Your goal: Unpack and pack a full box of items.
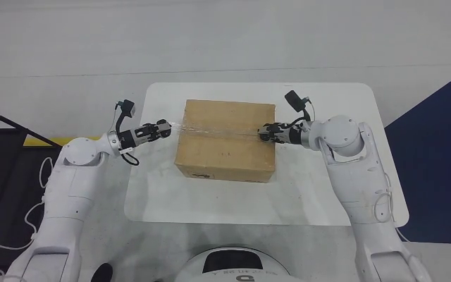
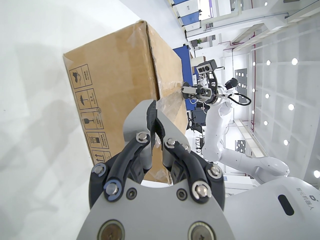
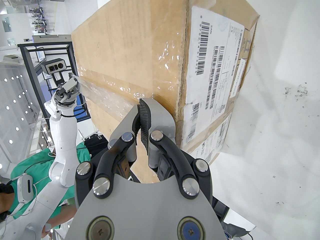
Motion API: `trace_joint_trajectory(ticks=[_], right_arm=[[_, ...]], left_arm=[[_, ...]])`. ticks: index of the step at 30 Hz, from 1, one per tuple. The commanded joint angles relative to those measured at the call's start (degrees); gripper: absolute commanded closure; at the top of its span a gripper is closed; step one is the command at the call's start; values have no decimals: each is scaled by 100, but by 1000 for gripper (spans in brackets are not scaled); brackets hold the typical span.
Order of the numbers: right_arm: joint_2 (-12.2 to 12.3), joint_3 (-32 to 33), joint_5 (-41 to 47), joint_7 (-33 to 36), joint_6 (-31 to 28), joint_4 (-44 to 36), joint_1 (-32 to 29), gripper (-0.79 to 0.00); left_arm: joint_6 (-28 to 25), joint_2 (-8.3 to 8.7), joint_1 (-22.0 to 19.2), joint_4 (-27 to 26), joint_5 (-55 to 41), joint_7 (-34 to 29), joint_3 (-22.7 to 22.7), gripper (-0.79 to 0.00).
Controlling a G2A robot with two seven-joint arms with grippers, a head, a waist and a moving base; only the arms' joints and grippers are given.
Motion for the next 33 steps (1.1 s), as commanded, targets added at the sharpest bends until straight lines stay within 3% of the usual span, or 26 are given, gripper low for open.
trace_joint_trajectory(ticks=[1,10,14,15,16,17,28,33], right_arm=[[0,0,0,0,0,0,0,0],[0,0,0,0,0,0,0,0],[0,0,0,0,0,0,0,0],[0,0,0,0,0,0,0,0],[0,0,0,0,0,0,0,0],[0,0,0,0,0,0,0,0],[0,0,0,0,0,0,0,0],[0,0,0,0,0,0,0,0]], left_arm=[[16,5,-19,21,40,8,30,0],[62,-21,-186,217,57,39,278,0],[63,-25,-273,336,66,5,357,-345],[67,-26,-300,376,74,-12,376,-486],[62,-26,-324,415,91,-32,400,-723],[57,-27,-350,460,91,-48,419,-785],[36,-56,-591,897,291,155,657,-785],[-167,4,-589,824,155,445,396,-785]])
